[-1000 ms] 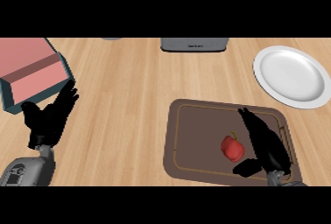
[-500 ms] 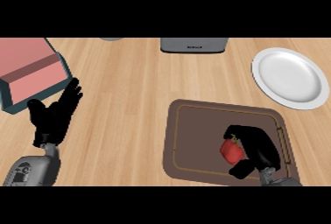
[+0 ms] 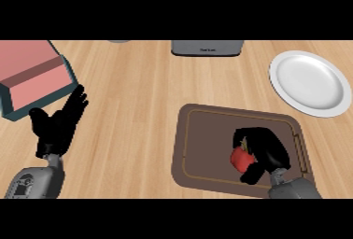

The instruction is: Pick the bell pepper from the tray and place it in the plate

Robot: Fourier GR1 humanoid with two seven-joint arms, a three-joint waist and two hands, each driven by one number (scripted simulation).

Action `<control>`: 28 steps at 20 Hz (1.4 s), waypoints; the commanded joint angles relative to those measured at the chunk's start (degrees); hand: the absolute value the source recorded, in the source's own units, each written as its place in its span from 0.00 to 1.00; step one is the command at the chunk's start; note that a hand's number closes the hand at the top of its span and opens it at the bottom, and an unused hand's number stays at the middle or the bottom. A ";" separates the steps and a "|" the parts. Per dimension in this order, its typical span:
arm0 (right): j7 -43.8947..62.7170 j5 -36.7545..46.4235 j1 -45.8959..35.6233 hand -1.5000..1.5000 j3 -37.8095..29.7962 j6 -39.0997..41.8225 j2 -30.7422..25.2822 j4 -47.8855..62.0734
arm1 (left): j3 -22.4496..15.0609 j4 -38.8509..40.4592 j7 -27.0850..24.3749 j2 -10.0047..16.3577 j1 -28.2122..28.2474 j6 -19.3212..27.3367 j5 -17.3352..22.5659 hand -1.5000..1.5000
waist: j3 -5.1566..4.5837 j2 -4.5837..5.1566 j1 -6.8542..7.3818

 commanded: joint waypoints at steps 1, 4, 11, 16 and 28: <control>-7.61 -5.29 -9.98 1.00 -1.29 5.12 0.79 8.16 | -0.80 -1.91 0.91 -0.30 -0.19 -0.32 -0.06 0.50 | 0.96 0.74 2.12; -13.80 -3.26 -16.70 1.00 -2.23 3.86 -1.01 14.14 | 0.10 0.01 0.29 1.00 -0.70 -2.15 0.41 0.50 | 0.91 0.63 1.33; -12.87 0.10 -15.43 1.00 -8.81 -14.16 -0.92 4.16 | 0.90 -1.49 3.26 0.64 -0.32 -0.93 0.77 0.50 | 0.91 0.12 -0.25; -8.33 2.65 -15.30 1.00 -13.88 -21.42 -1.19 1.34 | 1.97 0.70 3.18 0.77 -2.95 0.16 0.07 0.50 | 0.86 0.23 -0.68; -17.29 -11.71 -28.64 1.00 -33.16 -21.32 -10.29 26.62 | -0.24 -1.81 1.38 -1.94 0.53 -0.62 -1.23 0.50 | 0.90 0.57 0.75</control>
